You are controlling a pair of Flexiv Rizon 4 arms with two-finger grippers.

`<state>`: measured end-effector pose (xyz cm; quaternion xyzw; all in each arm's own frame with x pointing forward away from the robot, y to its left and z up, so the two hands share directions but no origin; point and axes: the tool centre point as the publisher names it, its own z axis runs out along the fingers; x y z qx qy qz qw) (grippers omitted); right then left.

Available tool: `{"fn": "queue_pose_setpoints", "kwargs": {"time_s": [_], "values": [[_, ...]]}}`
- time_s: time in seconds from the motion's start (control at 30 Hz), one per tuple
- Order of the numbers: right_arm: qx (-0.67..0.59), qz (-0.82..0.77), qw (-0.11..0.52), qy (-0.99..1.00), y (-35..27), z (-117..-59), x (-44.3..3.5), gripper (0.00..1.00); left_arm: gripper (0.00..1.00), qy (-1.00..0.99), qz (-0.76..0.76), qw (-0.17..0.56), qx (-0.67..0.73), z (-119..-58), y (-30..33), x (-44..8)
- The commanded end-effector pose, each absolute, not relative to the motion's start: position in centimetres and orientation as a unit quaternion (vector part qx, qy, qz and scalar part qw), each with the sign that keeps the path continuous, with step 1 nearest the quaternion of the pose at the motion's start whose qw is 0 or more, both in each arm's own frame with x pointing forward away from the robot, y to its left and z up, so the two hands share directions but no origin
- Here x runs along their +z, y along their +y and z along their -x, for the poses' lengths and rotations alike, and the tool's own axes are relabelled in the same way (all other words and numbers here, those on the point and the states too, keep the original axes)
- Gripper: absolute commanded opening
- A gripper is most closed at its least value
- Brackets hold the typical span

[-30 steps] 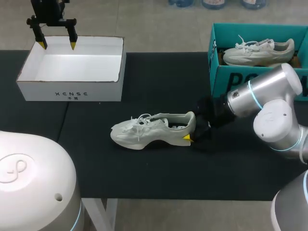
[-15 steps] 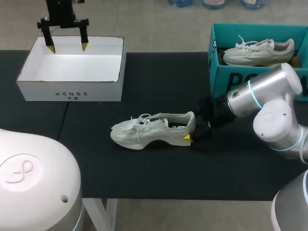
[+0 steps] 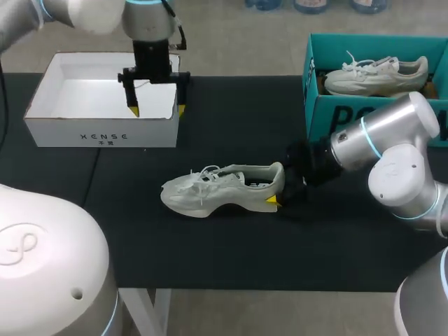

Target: Take the shoe out of the shoebox, open the shoe tongue, remove and reinsert the insole, then place the shoe into the shoebox

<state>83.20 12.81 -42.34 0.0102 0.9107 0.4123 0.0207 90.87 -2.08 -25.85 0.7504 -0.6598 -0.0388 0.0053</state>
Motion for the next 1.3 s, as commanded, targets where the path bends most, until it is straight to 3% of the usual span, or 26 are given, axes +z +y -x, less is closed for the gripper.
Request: {"fn": "queue_pose_setpoints", "kwargs": {"time_s": [0.03,0.47,0.8,1.3], "values": [[0.411,-0.011,0.023,0.911,13.2,-83.4,-43.1,0.0,1.0,-0.668,-0.742,0.006,-0.048,-89.1,-4.6,-28.0],[0.411,-0.011,0.023,0.911,13.2,-83.4,-43.1,0.0,1.0,-0.672,-0.738,0.004,-0.051,-89.2,-4.8,-27.8],[0.411,-0.011,0.023,0.911,13.2,-83.4,-43.1,0.0,1.0,-0.707,-0.706,-0.033,-0.026,-88.7,-11.0,-26.0],[0.411,-0.011,0.023,0.911,13.2,-83.4,-43.1,0.0,1.0,-0.764,-0.645,-0.011,0.005,-85.6,-15.9,-31.4]]}}
